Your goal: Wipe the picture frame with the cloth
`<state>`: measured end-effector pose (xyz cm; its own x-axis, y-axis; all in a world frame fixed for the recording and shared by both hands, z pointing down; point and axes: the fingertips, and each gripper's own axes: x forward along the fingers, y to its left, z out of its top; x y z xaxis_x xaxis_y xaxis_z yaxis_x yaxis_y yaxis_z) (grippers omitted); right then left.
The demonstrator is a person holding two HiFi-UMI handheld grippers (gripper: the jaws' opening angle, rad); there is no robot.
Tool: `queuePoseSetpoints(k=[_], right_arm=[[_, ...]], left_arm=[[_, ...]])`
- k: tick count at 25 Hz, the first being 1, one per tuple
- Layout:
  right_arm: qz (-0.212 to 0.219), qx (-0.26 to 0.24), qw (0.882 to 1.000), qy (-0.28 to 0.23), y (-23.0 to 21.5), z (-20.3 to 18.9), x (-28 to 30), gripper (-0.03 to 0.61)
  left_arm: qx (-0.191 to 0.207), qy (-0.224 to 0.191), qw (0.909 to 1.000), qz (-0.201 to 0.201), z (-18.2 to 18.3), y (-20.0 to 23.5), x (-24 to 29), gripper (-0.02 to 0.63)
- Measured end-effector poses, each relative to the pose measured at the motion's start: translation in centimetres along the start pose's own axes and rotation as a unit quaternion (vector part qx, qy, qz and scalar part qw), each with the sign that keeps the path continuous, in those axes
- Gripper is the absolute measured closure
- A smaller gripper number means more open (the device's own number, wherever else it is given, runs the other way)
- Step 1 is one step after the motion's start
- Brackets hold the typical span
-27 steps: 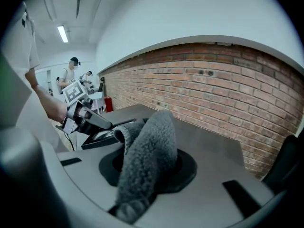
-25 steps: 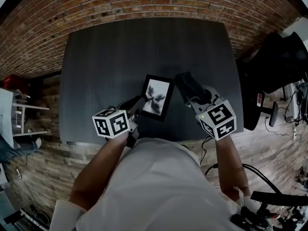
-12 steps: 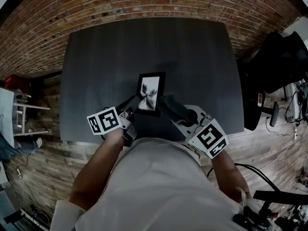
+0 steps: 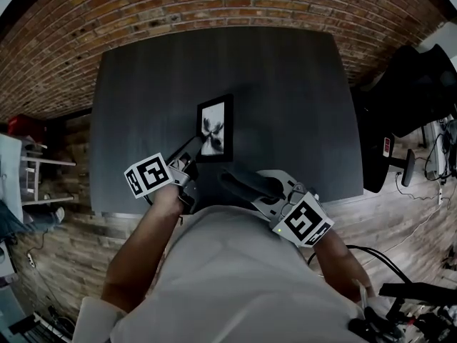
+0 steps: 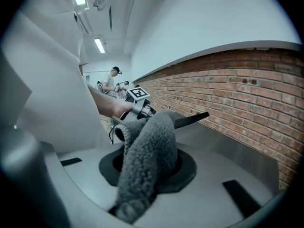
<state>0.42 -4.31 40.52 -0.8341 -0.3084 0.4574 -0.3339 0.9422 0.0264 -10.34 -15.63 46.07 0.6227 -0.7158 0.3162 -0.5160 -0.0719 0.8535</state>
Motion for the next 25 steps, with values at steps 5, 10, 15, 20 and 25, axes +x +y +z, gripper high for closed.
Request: queuePoseSetpoints(k=[5, 10, 15, 20, 25], right_arm=[[0.002, -0.024, 1.0, 0.02, -0.2, -1.0, 2.3, 0.499], [0.036, -0.03, 0.998, 0.041, 0.5, -2.0, 4.6, 0.499], [0.064, -0.016, 0.995, 0.072, 0.7, -4.3, 5.6, 0.499], [0.021, 0.034, 0.995, 0.095, -3.4, -6.8, 4.1, 0.499], [-0.053, 0.096, 0.993, 0.039, -10.5, -5.3, 1.2, 0.499]], left_arm=[[-0.031, 0.005, 0.9993, -0.022, -0.9, -0.9, 0.5, 0.538], [-0.047, 0.01, 0.9979, -0.044, -1.0, -2.1, 0.4, 0.538], [-0.008, 0.01, 0.9989, -0.045, -0.5, -3.0, -0.2, 0.538], [0.05, 0.026, 0.9975, -0.042, -0.1, -3.1, -1.0, 0.538], [0.093, 0.085, 0.99, -0.064, -2.1, -3.5, -1.4, 0.537]])
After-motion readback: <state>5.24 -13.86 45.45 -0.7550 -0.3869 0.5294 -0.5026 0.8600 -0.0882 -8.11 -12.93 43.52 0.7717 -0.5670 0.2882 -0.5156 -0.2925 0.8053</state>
